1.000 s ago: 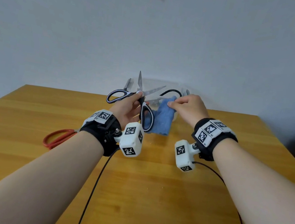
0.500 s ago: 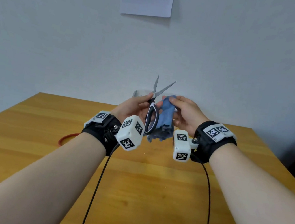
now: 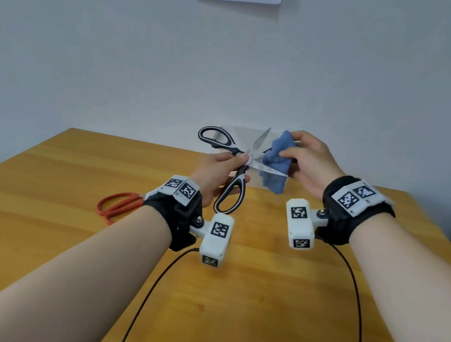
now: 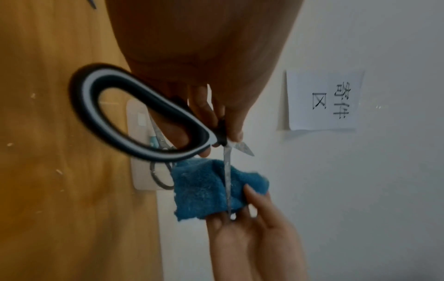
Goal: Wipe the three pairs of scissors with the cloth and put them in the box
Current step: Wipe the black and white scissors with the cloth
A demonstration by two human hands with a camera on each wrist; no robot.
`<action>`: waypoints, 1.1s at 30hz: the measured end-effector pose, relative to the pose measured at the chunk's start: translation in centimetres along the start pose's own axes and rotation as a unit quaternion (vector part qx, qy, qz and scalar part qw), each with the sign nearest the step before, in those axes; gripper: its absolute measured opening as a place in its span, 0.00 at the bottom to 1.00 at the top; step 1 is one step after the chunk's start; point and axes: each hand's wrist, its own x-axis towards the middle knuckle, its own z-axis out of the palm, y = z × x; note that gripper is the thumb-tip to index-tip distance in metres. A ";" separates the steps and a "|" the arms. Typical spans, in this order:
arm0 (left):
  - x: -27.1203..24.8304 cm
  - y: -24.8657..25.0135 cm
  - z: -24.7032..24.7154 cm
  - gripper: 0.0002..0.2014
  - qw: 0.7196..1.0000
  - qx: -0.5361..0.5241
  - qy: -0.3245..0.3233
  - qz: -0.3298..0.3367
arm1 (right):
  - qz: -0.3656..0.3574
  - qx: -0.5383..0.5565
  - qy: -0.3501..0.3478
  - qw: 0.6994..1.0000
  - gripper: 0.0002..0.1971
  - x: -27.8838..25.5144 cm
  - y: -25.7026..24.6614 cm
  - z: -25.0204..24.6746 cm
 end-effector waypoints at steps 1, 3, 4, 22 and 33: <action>0.3 -0.5 0.3 0.09 1.000 0.001 0.002 0.007 | 0.005 -0.044 -0.005 0.999 0.14 0.1 0.4 0.2; 1.3 -1.6 0.8 0.09 1.000 0.003 0.008 0.019 | -0.002 -0.150 -0.011 0.989 0.12 0.1 1.6 0.6; 1.8 -2.2 0.9 0.09 1.000 0.009 0.011 0.023 | -0.011 -0.186 -0.014 0.982 0.12 0.1 2.3 0.7; 5.9 -9.2 1.5 0.08 0.996 0.066 -0.025 0.050 | -0.041 -0.055 0.010 0.998 0.10 2.8 15.2 -2.8; 7.4 -10.9 2.3 0.13 0.993 0.047 -0.078 0.081 | -0.063 -0.017 0.000 0.998 0.08 3.0 16.8 -3.1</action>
